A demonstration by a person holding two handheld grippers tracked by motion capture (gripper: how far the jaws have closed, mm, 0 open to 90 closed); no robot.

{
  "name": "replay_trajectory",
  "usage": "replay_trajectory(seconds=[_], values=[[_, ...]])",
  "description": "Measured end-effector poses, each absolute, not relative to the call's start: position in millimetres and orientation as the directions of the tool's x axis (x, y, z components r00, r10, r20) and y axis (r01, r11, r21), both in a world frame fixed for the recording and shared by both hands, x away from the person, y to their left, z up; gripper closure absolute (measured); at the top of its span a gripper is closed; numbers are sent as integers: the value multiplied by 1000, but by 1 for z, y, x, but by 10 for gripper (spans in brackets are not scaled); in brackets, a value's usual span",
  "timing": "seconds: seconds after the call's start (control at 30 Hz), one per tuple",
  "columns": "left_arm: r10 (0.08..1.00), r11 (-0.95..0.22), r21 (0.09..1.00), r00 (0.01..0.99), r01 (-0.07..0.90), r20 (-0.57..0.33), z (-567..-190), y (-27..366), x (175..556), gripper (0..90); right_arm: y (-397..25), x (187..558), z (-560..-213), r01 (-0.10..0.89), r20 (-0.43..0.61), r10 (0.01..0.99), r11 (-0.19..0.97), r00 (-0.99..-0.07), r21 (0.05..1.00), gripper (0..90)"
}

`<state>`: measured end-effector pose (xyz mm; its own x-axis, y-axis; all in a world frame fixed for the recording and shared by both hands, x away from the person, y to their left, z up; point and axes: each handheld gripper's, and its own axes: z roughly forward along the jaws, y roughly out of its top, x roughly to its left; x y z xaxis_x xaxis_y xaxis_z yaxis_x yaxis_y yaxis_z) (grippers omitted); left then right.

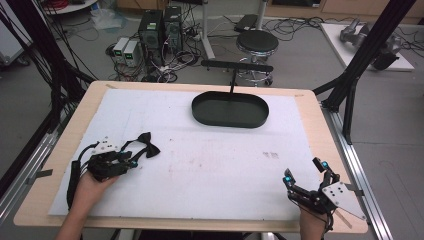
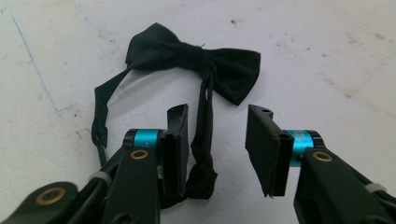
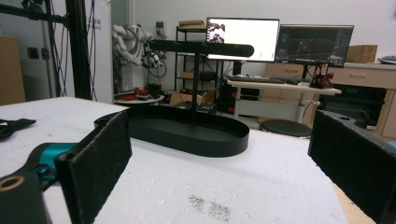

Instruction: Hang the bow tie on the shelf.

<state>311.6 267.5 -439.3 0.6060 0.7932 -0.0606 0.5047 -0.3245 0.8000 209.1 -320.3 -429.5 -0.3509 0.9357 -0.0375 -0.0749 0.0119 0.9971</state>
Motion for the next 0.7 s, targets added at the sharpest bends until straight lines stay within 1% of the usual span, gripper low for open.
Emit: replay_trajectory(seconds=[0.27, 0.47, 0.53, 0.6, 0.7], values=[[795, -342, 780, 604, 524, -58, -444, 265, 316, 678, -321, 209, -430, -76, -41, 937, 16, -346, 997, 51], [806, -339, 776, 590, 532, -52, -447, 261, 316, 699, -321, 209, -431, -77, -43, 938, 17, -343, 997, 52], [809, -356, 773, 587, 525, -26, -447, 261, 315, 752, -321, 209, -431, -76, -42, 939, 17, -341, 997, 51], [800, -364, 776, 599, 516, -23, -447, 260, 314, 836, -321, 209, -431, -76, -42, 939, 16, -341, 997, 52], [790, -388, 778, 613, 494, 5, -447, 256, 312, 870, -321, 209, -431, -77, -42, 940, 17, -340, 997, 51]])
